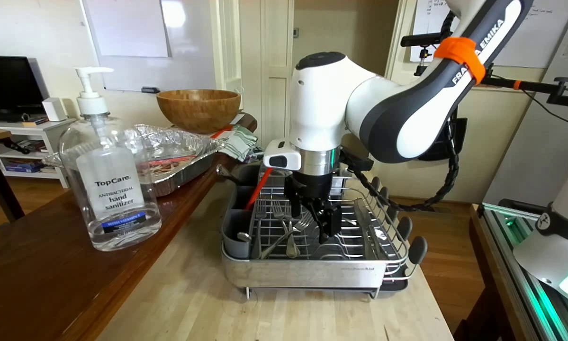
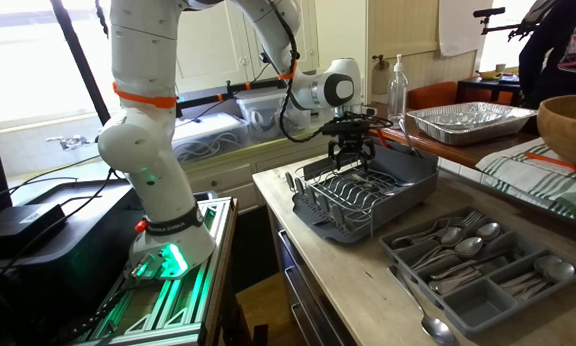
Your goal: Remove two forks from the drying rack and put them on the left side of the utensil holder
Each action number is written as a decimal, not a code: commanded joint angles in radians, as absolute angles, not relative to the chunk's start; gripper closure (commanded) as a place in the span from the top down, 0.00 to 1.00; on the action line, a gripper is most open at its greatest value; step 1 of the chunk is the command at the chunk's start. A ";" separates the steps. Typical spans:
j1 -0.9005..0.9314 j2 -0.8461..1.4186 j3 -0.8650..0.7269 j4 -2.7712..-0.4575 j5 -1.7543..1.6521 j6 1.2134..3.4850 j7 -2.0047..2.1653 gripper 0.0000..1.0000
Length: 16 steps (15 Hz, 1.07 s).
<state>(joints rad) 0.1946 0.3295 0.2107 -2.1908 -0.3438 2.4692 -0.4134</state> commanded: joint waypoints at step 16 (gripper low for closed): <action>0.193 0.224 0.194 -2.330 -0.394 2.708 -0.386 1.00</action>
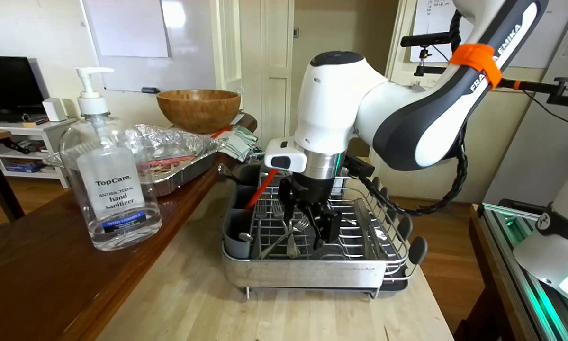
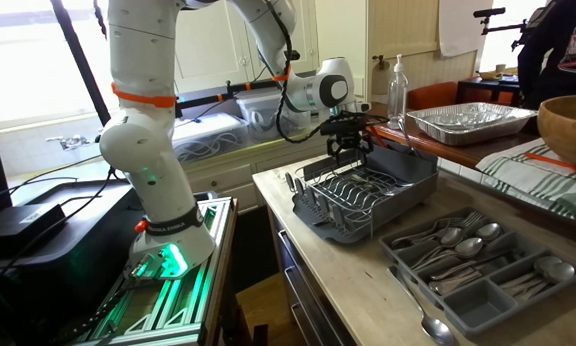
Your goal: Remove two forks from the drying rack and put them on the left side of the utensil holder
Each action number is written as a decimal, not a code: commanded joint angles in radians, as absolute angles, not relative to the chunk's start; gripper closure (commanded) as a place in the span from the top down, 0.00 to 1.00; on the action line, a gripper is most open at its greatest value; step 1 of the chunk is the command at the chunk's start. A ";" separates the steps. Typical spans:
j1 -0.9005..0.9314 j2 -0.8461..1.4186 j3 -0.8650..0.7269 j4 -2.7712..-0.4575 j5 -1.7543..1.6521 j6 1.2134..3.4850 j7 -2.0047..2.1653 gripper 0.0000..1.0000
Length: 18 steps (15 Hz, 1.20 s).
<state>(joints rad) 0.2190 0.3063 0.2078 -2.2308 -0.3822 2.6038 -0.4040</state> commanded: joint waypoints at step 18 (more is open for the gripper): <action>-0.104 0.347 0.346 -2.362 -0.034 2.911 -0.988 1.00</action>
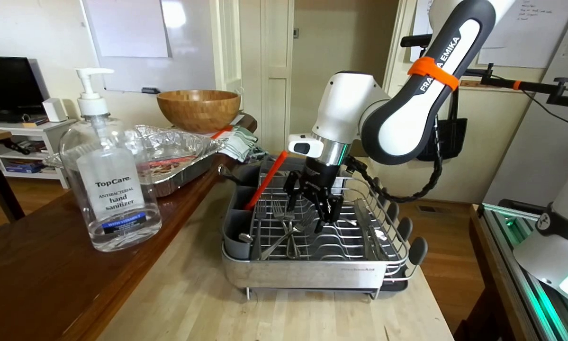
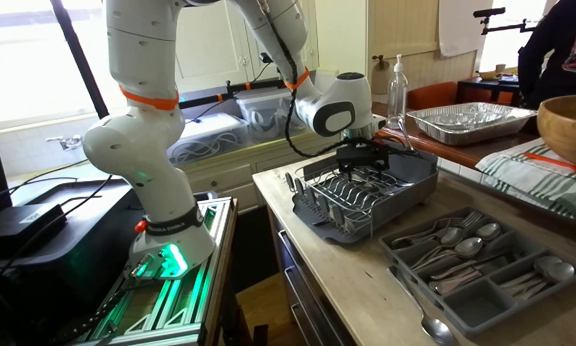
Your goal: Remove two forks from the drying rack and put them on the left side of the utensil holder
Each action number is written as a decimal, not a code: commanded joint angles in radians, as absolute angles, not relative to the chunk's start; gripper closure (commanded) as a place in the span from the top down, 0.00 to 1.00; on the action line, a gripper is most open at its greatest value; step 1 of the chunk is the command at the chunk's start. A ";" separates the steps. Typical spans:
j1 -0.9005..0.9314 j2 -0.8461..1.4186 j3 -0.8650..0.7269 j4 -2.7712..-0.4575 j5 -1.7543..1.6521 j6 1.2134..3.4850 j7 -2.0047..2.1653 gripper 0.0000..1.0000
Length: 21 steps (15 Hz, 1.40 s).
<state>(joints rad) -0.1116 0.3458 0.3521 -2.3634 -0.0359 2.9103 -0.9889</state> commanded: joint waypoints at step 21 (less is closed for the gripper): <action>-0.101 0.501 0.402 -2.258 -0.065 3.048 -0.895 0.00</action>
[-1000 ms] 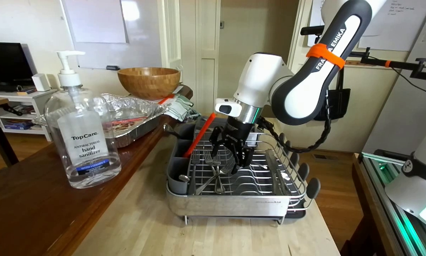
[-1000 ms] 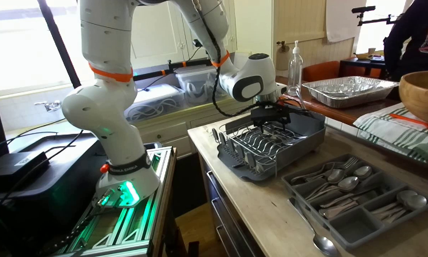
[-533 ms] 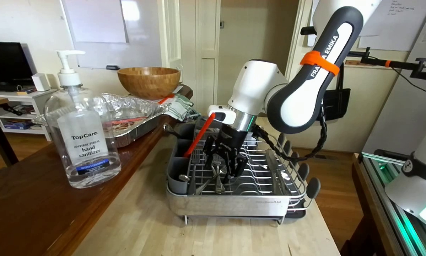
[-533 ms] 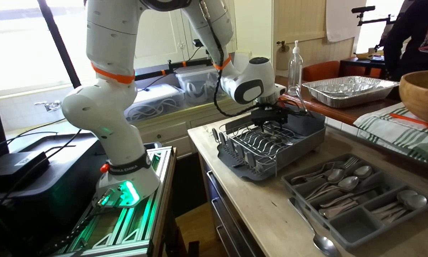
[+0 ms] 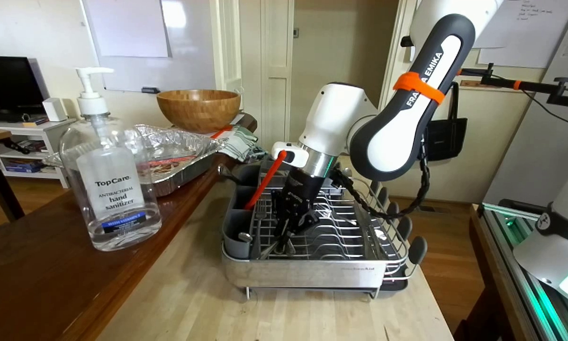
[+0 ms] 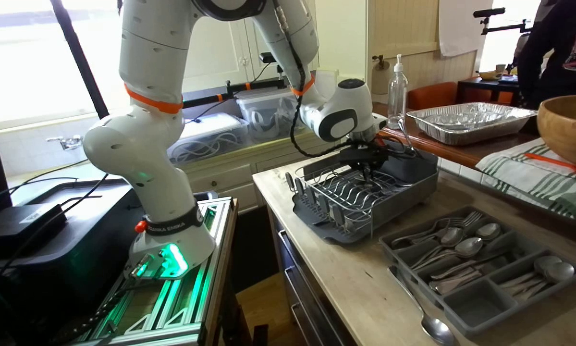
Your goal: Remove two forks from the drying rack and put them on the left side of the utensil holder
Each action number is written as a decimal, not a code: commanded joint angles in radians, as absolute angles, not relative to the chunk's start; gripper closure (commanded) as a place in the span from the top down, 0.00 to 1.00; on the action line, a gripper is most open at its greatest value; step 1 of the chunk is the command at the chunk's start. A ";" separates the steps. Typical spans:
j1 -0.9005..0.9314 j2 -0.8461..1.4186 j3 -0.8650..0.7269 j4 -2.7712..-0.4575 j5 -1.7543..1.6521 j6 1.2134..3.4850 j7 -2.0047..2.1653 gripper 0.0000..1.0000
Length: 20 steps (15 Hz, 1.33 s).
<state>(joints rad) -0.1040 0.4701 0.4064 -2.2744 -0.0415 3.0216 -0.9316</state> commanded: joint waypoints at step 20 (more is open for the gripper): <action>-0.279 0.245 0.602 -2.383 0.067 2.869 -1.361 0.03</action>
<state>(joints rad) -0.1770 0.2766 0.5054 -2.3456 -0.0272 2.8598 -1.1998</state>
